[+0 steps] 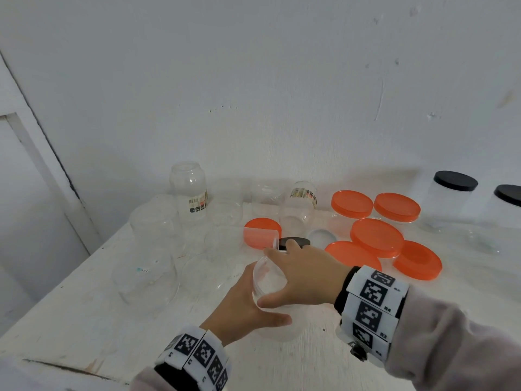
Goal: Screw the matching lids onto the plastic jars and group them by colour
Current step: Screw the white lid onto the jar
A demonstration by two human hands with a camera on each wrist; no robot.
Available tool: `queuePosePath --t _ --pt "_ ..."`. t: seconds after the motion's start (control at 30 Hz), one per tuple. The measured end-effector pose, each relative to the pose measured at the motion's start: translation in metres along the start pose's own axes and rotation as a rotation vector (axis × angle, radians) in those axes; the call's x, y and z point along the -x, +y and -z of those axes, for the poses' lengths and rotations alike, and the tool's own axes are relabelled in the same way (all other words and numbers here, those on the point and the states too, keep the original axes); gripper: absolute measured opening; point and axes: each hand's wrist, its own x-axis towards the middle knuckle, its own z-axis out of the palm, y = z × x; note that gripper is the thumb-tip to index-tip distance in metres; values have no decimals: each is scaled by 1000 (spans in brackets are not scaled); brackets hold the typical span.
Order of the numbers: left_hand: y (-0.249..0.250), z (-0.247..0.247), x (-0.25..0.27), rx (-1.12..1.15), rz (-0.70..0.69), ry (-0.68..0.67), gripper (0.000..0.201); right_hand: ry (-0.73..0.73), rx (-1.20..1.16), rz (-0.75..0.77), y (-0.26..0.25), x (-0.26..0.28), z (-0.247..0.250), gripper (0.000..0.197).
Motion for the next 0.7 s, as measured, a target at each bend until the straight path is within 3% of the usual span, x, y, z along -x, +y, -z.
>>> queuePosePath --t 0.23,0.3,0.53,0.7 --pt "8 4 -2 -1 -60 -34 85 -173 -154 0 10 -11 22 97" --pt "7 7 -2 8 -73 -4 86 -122 -240 -31 20 -23 34 84" --pt "-1 18 -8 20 -78 37 105 84 -292 -318 74 -76 61 75" --pt "-2 25 -12 -105 -120 69 109 40 -335 -491 95 -108 66 55"
